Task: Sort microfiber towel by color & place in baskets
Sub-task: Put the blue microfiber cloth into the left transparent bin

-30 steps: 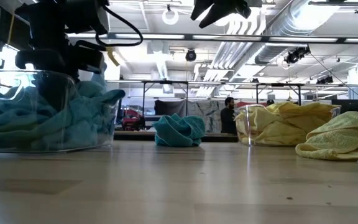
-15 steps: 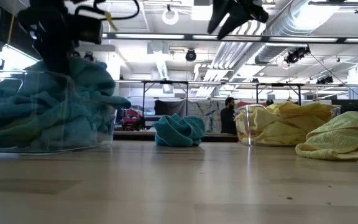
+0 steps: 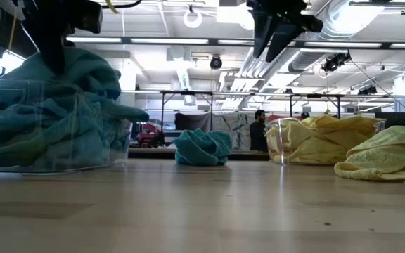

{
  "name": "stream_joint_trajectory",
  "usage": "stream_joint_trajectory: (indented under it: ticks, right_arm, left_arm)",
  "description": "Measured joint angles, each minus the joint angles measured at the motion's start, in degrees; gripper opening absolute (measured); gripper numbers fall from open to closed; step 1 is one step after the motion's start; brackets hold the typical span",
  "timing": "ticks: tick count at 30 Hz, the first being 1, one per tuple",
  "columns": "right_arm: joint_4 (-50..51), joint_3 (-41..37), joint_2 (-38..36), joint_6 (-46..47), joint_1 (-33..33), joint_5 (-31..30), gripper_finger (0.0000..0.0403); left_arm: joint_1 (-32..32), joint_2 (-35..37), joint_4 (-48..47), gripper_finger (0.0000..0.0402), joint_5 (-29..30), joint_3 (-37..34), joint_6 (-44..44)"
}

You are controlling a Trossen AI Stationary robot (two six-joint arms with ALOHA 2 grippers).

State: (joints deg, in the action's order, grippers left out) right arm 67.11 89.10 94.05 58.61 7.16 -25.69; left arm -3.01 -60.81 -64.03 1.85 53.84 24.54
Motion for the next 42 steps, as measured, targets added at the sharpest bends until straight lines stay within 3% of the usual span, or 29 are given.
stream_joint_trajectory:
  ticks: [5,8,17,27,32,42]
  right_arm:
    - [-0.09,0.00,3.40,-0.11,0.00,2.23,0.0140]
    - [-0.45,0.00,4.51,-0.11,0.09,2.42,0.0140]
    - [-2.75,0.00,4.45,-0.11,1.42,2.35,0.0140]
    - [-3.29,0.00,4.43,-0.54,2.99,2.25,0.0140]
    - [-4.00,0.00,4.43,-2.19,4.24,1.36,0.0140]
    - [-11.55,0.00,5.21,-5.12,6.48,0.37,0.0139]
  left_arm:
    - [-0.05,-0.29,-0.13,0.0104,-8.91,0.02,1.00]
    - [-0.18,-0.86,0.10,0.0104,-9.75,-0.50,0.45]
    - [0.01,-1.23,0.19,0.0122,-6.51,-1.64,0.47]
    - [0.38,-1.23,0.46,0.0221,-2.79,-1.68,1.13]
    - [0.38,-1.21,0.34,0.0240,-6.16,-0.97,1.35]
    - [0.36,-0.95,-7.32,0.0241,-0.15,10.21,2.42]
